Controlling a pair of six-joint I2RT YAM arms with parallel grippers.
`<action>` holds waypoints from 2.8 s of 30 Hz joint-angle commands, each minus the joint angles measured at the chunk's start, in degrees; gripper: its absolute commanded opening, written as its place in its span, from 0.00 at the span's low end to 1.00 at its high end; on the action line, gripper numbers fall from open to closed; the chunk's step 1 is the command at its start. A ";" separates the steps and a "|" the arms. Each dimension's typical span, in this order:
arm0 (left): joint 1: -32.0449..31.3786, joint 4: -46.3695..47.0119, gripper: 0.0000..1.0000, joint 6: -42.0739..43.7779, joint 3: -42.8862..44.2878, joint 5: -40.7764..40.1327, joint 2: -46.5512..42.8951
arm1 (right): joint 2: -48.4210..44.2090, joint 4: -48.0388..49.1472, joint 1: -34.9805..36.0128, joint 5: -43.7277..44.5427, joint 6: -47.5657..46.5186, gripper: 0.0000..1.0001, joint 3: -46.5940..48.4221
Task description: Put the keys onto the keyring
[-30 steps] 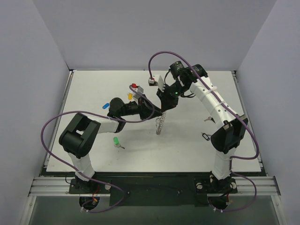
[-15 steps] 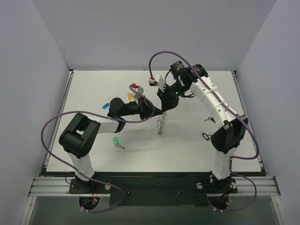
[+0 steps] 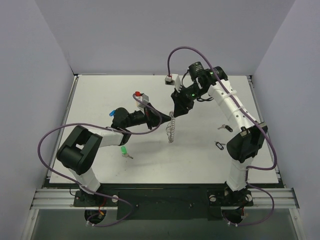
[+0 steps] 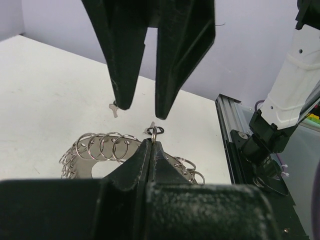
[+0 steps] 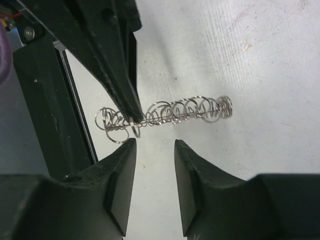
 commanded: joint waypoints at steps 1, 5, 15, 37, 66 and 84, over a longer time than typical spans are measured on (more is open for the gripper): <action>0.18 8.03 0.00 2.54 -1.57 -4.06 -5.37 | -4.90 -0.30 -4.06 -8.15 0.30 0.35 -0.63; 0.01 8.99 0.00 0.61 -4.38 -6.88 -7.48 | -9.81 0.05 -5.12 -12.10 -10.30 0.40 -8.61; -1.49 15.50 0.00 -4.23 -7.38 -11.01 -8.27 | -13.79 -1.35 -2.32 -19.76 -29.86 0.52 -18.74; -2.10 16.38 0.00 -4.85 -9.31 -11.72 -10.46 | -8.33 5.24 -0.90 -14.05 -17.47 0.34 -15.13; -1.31 -2.17 0.00 4.20 -14.76 -15.49 -27.08 | -13.88 2.52 -6.44 -2.62 -11.76 0.43 -13.91; -1.84 0.99 0.00 3.15 -21.70 -24.11 -33.32 | -13.96 4.71 -0.82 -0.86 -9.47 0.43 -15.40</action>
